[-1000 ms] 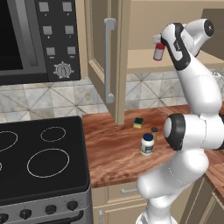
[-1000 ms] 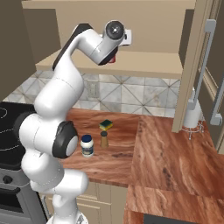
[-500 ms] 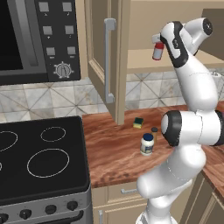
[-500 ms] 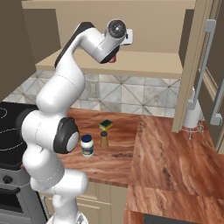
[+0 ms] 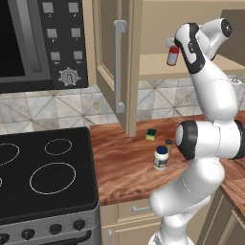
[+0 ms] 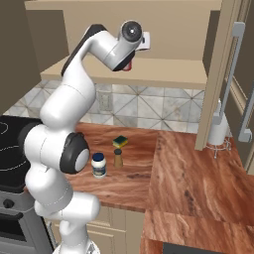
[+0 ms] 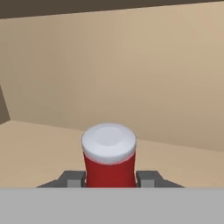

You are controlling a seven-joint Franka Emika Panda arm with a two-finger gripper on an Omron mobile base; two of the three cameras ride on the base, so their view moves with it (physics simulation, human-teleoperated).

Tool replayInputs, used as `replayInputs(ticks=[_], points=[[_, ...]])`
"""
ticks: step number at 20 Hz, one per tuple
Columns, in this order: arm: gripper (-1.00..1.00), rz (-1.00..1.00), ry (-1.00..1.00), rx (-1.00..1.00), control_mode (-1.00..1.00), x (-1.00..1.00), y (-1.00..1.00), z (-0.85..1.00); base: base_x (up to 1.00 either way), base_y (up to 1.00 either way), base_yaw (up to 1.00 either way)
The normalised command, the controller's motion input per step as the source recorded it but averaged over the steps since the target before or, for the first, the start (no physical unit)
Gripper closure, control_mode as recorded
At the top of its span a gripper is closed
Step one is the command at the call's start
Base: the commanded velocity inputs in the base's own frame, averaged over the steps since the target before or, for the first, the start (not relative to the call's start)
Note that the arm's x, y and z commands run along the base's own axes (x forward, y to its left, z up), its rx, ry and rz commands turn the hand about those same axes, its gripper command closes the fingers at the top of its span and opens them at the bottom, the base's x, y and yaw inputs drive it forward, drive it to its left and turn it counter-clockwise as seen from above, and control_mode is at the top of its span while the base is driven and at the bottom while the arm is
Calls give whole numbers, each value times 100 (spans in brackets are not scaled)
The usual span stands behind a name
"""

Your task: There are various items on the counter. Only move the condiments/shakers into the cabinet.

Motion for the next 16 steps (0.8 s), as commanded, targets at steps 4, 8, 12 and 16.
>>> replayInputs(ticks=[4,8,12,16], points=[[-100,0,0,0,-100,0,0,0,0,0,0],[-100,0,0,0,-100,0,0,0,0,0,0],[-100,0,-1,0,-100,-18,0,0,0,0,0],[-100,0,-5,0,-100,-46,0,0,0,0,0]])
